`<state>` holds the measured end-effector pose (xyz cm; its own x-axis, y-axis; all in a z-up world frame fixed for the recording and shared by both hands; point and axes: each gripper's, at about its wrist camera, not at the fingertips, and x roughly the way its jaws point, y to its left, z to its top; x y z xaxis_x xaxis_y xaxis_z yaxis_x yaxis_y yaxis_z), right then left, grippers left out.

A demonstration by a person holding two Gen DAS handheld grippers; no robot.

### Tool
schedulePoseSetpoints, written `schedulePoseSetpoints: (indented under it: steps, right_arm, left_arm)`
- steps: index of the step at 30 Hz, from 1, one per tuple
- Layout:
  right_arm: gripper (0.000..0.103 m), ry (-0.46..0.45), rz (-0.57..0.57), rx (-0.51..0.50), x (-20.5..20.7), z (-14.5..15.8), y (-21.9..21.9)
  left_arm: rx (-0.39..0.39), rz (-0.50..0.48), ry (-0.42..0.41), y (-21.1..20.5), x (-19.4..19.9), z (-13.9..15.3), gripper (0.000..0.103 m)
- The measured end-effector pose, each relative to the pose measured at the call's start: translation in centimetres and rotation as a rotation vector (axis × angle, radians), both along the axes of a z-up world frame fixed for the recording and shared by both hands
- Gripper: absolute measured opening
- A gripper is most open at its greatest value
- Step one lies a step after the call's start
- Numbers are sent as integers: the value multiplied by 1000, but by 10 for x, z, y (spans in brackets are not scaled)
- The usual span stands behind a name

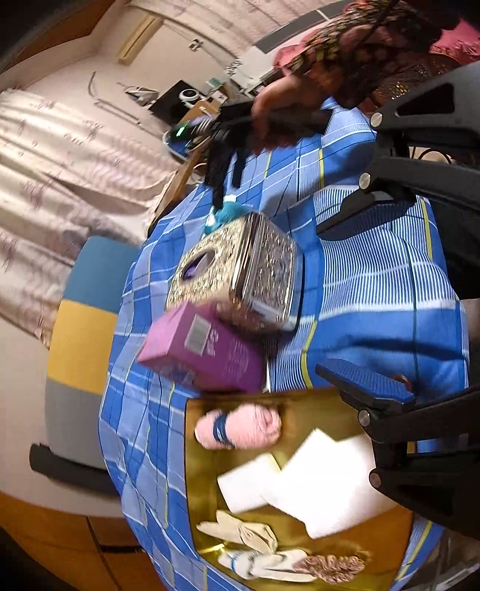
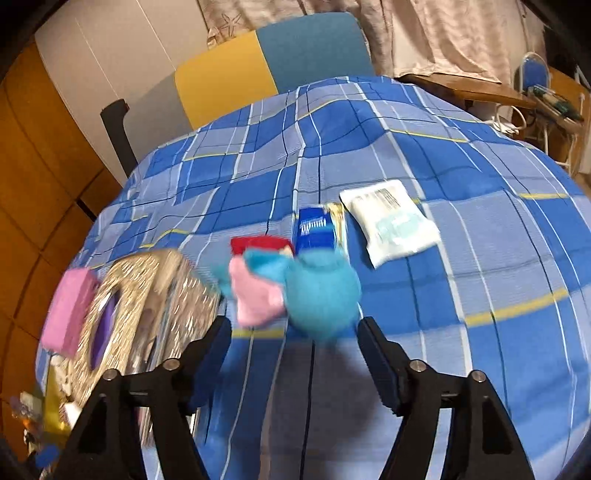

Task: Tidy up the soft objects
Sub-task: 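Grasp the teal plush toy with pink cloth using the right gripper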

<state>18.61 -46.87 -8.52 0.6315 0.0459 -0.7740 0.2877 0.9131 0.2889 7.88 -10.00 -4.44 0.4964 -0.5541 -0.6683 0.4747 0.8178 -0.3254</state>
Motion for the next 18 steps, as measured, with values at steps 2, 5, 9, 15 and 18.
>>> schedulePoseSetpoints:
  steps: [2, 5, 9, 15, 18]
  right_arm:
    - [73, 20, -7, -7, 18, -9, -2]
    - [74, 56, -12, -8, 35, -24, -6]
    - [73, 54, 22, -56, 40, -32, -9]
    - [37, 65, 113, -204, 28, -29, -5]
    - [36, 60, 55, -167, 12, -21, -20]
  left_arm:
    - [13, -9, -2, -6, 1, 1, 67]
    - [26, -16, 3, -12, 2, 1, 67]
    - [43, -25, 13, -21, 3, -3, 67]
    - [50, -62, 19, -45, 7, -1, 67]
    - [48, -87, 2, -61, 8, 7, 67]
